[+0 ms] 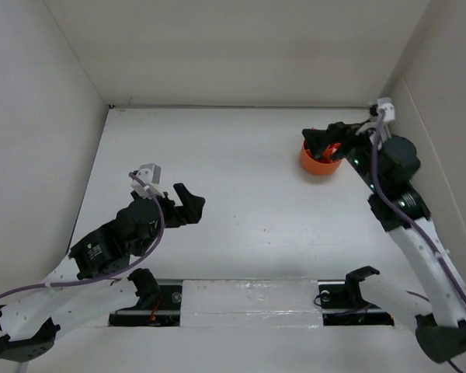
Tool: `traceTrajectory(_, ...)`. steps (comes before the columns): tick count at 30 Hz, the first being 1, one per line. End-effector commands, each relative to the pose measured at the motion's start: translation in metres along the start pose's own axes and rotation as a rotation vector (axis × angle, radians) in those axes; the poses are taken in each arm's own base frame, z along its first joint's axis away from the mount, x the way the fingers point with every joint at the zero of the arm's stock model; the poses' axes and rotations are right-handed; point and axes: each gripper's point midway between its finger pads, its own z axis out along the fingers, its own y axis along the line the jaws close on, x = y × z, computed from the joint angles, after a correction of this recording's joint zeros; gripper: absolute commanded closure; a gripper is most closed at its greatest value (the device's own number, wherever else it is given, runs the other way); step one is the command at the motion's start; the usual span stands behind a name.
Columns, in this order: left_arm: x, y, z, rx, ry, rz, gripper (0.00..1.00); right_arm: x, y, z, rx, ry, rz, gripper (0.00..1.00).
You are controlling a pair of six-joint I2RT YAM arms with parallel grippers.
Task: Sort the stationery into containers
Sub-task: Reset both arms
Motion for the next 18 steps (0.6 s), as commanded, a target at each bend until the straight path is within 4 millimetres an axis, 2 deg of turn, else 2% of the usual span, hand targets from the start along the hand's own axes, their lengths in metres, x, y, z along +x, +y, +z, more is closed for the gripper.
traceTrajectory(1,-0.04,0.036,-0.018,-0.21,-0.169,-0.117,0.0,-0.009,-0.035,-0.073,0.351,-0.059,0.19,0.01)
traceTrajectory(3,-0.05,0.046,-0.024,-0.26,-0.209,-0.135,0.0,-0.006,-0.027,-0.097,0.346,-0.07,0.212,0.01)
traceTrajectory(4,-0.055,0.05,-0.03,-0.28,-0.219,-0.129,0.0,-0.015,-0.021,-0.115,0.322,-0.101,0.196,0.01)
traceTrajectory(5,-0.061,0.057,-0.034,-0.316,-0.25,-0.137,0.0,-0.001,-0.027,-0.126,0.357,-0.052,0.19,0.01)
traceTrajectory(7,-0.069,0.068,-0.046,-0.346,-0.304,-0.197,0.0,-0.001,-0.025,-0.141,0.364,-0.034,0.188,0.01)
traceTrajectory(8,-0.068,0.077,-0.052,-0.373,-0.313,-0.203,0.0,0.008,-0.027,-0.15,0.378,0.0,0.184,0.01)
traceTrajectory(12,-0.078,0.094,-0.074,-0.357,-0.404,-0.311,0.0,0.023,-0.005,-0.167,0.258,0.073,0.182,0.01)
traceTrajectory(14,-0.086,0.096,-0.087,-0.304,-0.45,-0.356,0.0,0.03,-0.005,-0.174,0.249,0.084,0.174,0.01)
traceTrajectory(15,-0.086,0.095,-0.086,-0.282,-0.456,-0.349,0.0,0.032,-0.005,-0.182,0.249,0.084,0.172,0.01)
traceTrajectory(18,-0.09,0.097,-0.097,-0.232,-0.487,-0.391,0.0,0.024,-0.002,-0.194,0.239,0.051,0.172,0.01)
